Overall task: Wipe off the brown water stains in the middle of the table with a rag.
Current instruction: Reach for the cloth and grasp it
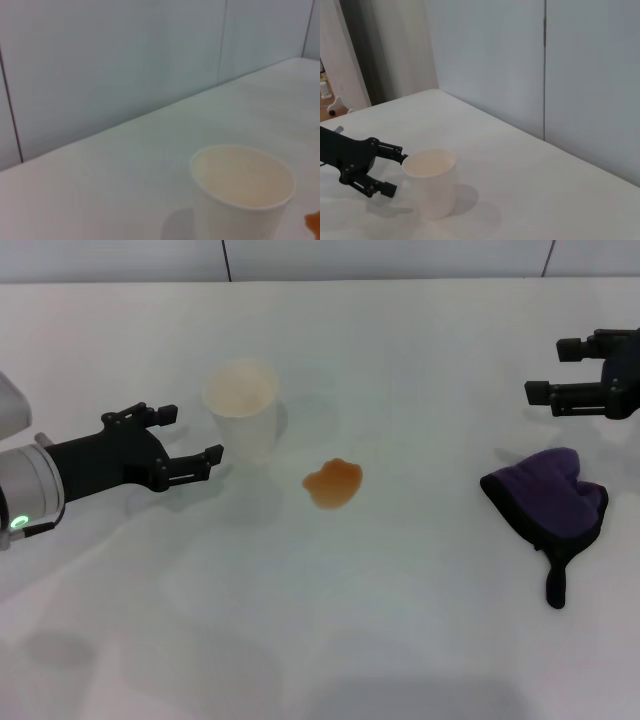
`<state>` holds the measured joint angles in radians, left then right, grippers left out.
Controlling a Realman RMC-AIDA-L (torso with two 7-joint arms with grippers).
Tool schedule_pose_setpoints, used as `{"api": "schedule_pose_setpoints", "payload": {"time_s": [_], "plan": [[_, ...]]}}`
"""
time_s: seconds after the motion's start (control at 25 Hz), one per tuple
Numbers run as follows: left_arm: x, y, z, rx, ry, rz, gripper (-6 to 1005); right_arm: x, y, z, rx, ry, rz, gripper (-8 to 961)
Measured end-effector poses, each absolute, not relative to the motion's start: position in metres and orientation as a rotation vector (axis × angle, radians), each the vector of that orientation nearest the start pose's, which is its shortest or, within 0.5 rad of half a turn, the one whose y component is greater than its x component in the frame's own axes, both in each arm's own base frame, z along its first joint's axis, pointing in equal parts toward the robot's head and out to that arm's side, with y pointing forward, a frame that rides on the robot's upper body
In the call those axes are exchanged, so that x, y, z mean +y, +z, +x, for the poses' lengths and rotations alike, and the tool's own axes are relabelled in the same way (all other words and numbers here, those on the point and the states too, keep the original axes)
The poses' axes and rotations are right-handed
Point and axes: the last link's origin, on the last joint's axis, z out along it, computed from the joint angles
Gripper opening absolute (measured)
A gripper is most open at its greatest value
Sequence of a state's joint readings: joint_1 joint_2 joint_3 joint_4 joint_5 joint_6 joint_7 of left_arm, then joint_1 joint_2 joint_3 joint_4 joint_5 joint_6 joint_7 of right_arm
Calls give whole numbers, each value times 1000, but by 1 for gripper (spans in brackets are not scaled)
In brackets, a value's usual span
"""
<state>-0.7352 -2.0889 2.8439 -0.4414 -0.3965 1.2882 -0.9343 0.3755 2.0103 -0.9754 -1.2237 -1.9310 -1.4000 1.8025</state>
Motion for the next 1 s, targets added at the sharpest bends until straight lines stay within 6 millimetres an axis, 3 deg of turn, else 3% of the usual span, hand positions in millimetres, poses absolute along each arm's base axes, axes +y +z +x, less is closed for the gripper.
{"api": "schedule_pose_setpoints", "payload": {"time_s": [0.28,0.52,1.0], "plan": [[343,-11,-309,-468,-554,-2421,889,355,79,233,552,404,-2549,728],[329,10,-301,-348,-769,-2311,890,356,79,232,549,403,-2544,728],[349,46,-278,-272,-862,-2279,884,360,77,234,556,401,-2528,727]]}}
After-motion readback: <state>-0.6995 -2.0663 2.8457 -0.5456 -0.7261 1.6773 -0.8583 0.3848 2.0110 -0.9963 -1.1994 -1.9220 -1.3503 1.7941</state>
